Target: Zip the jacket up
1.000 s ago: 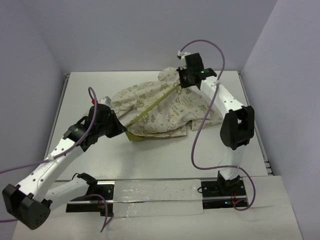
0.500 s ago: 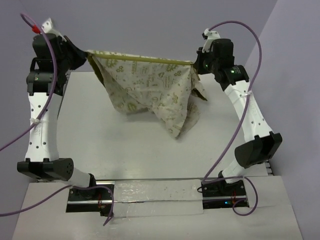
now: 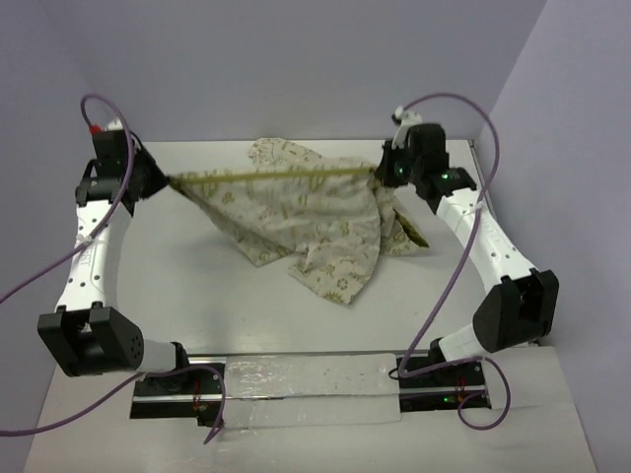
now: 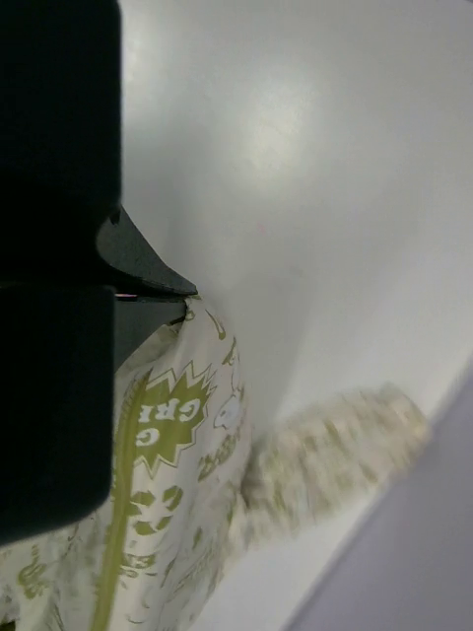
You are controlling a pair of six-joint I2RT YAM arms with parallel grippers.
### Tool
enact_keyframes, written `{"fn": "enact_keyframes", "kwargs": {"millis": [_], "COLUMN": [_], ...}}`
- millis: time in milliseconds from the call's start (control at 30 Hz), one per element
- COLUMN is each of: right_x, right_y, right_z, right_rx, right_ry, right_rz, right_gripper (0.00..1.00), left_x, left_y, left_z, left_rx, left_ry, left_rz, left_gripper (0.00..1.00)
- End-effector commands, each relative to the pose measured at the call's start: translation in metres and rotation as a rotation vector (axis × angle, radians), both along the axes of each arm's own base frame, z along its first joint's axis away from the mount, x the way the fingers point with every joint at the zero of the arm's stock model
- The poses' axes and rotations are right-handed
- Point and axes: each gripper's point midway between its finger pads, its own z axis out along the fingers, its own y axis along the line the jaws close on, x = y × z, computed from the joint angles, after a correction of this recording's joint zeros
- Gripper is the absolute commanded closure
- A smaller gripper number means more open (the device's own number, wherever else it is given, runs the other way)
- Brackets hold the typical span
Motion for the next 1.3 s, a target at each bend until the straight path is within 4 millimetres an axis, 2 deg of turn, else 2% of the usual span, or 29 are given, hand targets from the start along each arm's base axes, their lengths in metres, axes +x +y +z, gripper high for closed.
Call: {"fn": "enact_keyframes", "kwargs": {"millis": [0,67,200,267,400,533,633,700,800,833,867,900,933,1000,1033,1067,1100,1133,1167,1200,1267], "right_x": [-0.005,-0.014,-0.016,-0.014,-0.011,-0.009,-0.006,-0.006,-0.004,-0.004,-0.002,-0.002,-0.003,-0.002,-0.003,-0.005,-0.008,-0.012,-0.016,-0.018,-0.028], "right_y": [-0.018,-0.016,-0.017,-0.022,-0.025,-0.034,-0.047,-0.050,-0.053,-0.053,-0.051,-0.050,-0.046,-0.042,-0.039,-0.032,-0.030,-0.030,-0.031,-0.034,-0.044], "right_z": [-0.096,-0.138,-0.168,-0.172,-0.163,-0.126,-0.073,-0.047,0.014,0.028,0.053,0.062,0.073,0.087,0.090,0.091,0.087,0.082,0.078,0.075,0.067], "right_rx": [-0.021,-0.027,-0.046,-0.065,-0.073,-0.069,-0.076,-0.080,-0.062,-0.053,-0.040,-0.033,-0.020,-0.007,-0.003,0.006,0.006,0.008,0.011,0.011,0.008], "right_ry": [0.172,0.261,0.332,0.333,0.304,0.212,0.091,0.043,-0.071,-0.098,-0.145,-0.156,-0.171,-0.190,-0.193,-0.190,-0.182,-0.175,-0.167,-0.163,-0.161], "right_rz": [-0.088,-0.078,-0.089,-0.112,-0.130,-0.179,-0.234,-0.245,-0.256,-0.258,-0.248,-0.240,-0.219,-0.200,-0.188,-0.160,-0.162,-0.166,-0.173,-0.187,-0.238], "right_gripper": [1.00,1.00,1.00,1.00,1.00,1.00,1.00,1.00,1.00,1.00,1.00,1.00,1.00,0.99,0.90,0.64,0.43,0.24,0.06,0.01,0.00], "left_x": [-0.018,-0.024,-0.027,-0.026,-0.023,-0.020,-0.015,-0.012,-0.008,-0.007,-0.006,-0.005,-0.004,-0.002,0.000,0.001,0.002,0.003,0.003,0.002,-0.002], "left_y": [0.063,0.070,0.079,0.079,0.080,0.080,0.078,0.077,0.071,0.070,0.067,0.065,0.061,0.051,0.044,0.036,0.032,0.030,0.030,0.030,0.035], "left_z": [-0.050,-0.072,-0.092,-0.090,-0.083,-0.073,-0.043,-0.025,0.027,0.040,0.052,0.075,0.088,0.104,0.109,0.110,0.105,0.100,0.096,0.100,0.092], "left_rx": [0.095,0.080,0.065,0.065,0.062,0.061,0.052,0.049,0.045,0.047,0.040,0.039,0.035,0.024,0.013,-0.004,-0.016,-0.025,-0.027,-0.029,-0.021], "left_ry": [0.068,0.103,0.140,0.135,0.123,0.100,0.033,-0.012,-0.126,-0.152,-0.177,-0.227,-0.260,-0.301,-0.312,-0.318,-0.314,-0.311,-0.311,-0.324,-0.316], "left_rz": [0.204,0.223,0.260,0.259,0.261,0.261,0.257,0.249,0.218,0.211,0.197,0.184,0.160,0.099,0.060,0.017,-0.005,-0.016,-0.010,-0.008,0.028], "left_gripper": [1.00,1.00,1.00,1.00,1.00,1.00,1.00,1.00,1.00,1.00,1.00,1.00,1.00,1.00,0.94,0.71,0.40,0.16,0.02,0.01,0.01]}}
